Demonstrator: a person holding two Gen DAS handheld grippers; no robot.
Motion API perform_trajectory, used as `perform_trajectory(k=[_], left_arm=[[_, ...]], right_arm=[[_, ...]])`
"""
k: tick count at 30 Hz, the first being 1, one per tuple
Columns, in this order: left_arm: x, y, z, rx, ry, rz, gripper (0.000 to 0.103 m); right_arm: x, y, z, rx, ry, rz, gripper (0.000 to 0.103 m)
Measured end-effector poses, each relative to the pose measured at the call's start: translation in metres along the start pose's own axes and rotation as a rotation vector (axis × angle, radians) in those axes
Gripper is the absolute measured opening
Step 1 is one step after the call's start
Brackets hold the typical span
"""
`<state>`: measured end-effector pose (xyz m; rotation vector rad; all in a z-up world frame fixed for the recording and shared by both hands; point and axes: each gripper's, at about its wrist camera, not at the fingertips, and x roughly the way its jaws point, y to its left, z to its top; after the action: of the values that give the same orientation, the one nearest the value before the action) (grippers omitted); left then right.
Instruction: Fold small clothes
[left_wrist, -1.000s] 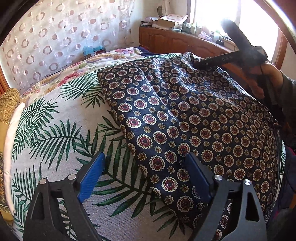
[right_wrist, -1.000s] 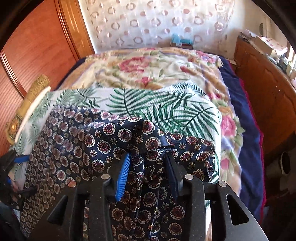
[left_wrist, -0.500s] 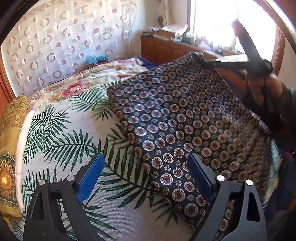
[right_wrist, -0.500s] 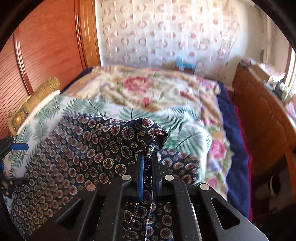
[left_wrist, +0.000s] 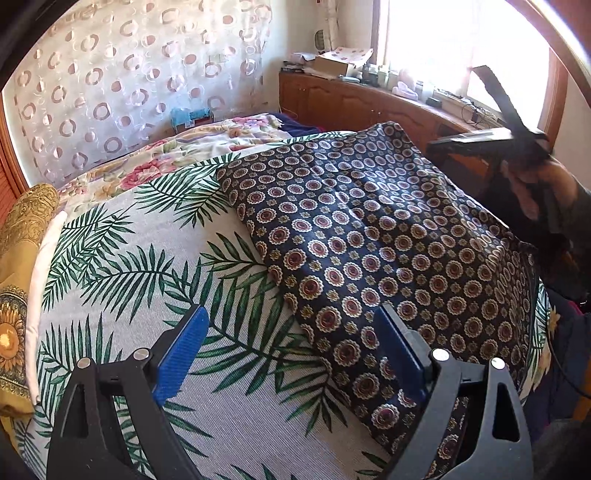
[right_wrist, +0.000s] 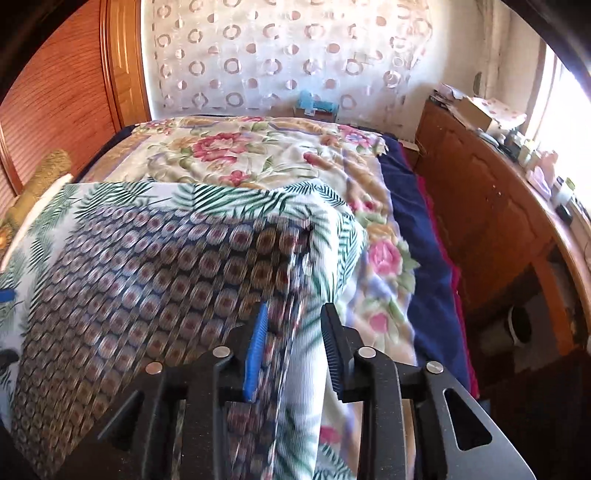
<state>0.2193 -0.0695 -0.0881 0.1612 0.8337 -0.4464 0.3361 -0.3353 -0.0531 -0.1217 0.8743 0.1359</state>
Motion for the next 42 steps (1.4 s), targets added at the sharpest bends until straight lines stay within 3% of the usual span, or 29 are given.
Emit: perform_trajectory(k=[5,12,17,20,22,23,24,26,32,40,42], left_arm=[[-0.012,-0.003,-0.004,-0.006,-0.018,0.000,0.092],[-0.019,-0.014,-0.014,-0.009,-0.026,-0.001,0.092],[-0.031,-0.025,-0.023,-0.002,-0.032,0.009,0.092],[-0.039,-0.030,-0.030,-0.007,-0.036,0.017,0.092],[-0.041,-0.031,-0.034,-0.013,-0.036,0.021,0.092],[-0.042,-0.032,-0.037,-0.019,-0.038,0.022,0.092],[-0.044,-0.033,-0.040,-0.026,-0.039,0.023,0.092],[-0.048,-0.036,-0.044,-0.037,-0.044,0.020,0.092],[-0.061,-0.044,-0.056,-0.053,-0.047,0.016,0.092],[-0.053,-0.047,-0.060,-0.039,-0.012,-0.010,0.092],[-0.049,-0.047,-0.063,-0.042,-0.001,-0.028,0.087]], right_arm=[[-0.065,0.009,-0.055,0.029,-0.015,0.087,0.031],[-0.110,0.011,-0.122,0.060,0.012,0.126,0.031],[-0.116,0.013,-0.133,0.036,0.016,0.111,0.031],[-0.116,0.014,-0.137,-0.005,0.022,0.037,0.031],[-0.115,0.015,-0.137,-0.002,0.023,0.053,0.031],[-0.113,0.015,-0.137,0.000,0.026,0.059,0.029],[-0.111,0.014,-0.138,0.002,0.031,0.062,0.017],[-0.109,0.012,-0.138,0.008,0.008,0.083,0.005],[-0.130,0.000,-0.138,0.063,-0.094,0.031,0.004],[-0.130,-0.005,-0.153,0.106,-0.083,0.068,0.004],[-0.133,-0.002,-0.155,0.109,-0.108,0.070,0.004]])
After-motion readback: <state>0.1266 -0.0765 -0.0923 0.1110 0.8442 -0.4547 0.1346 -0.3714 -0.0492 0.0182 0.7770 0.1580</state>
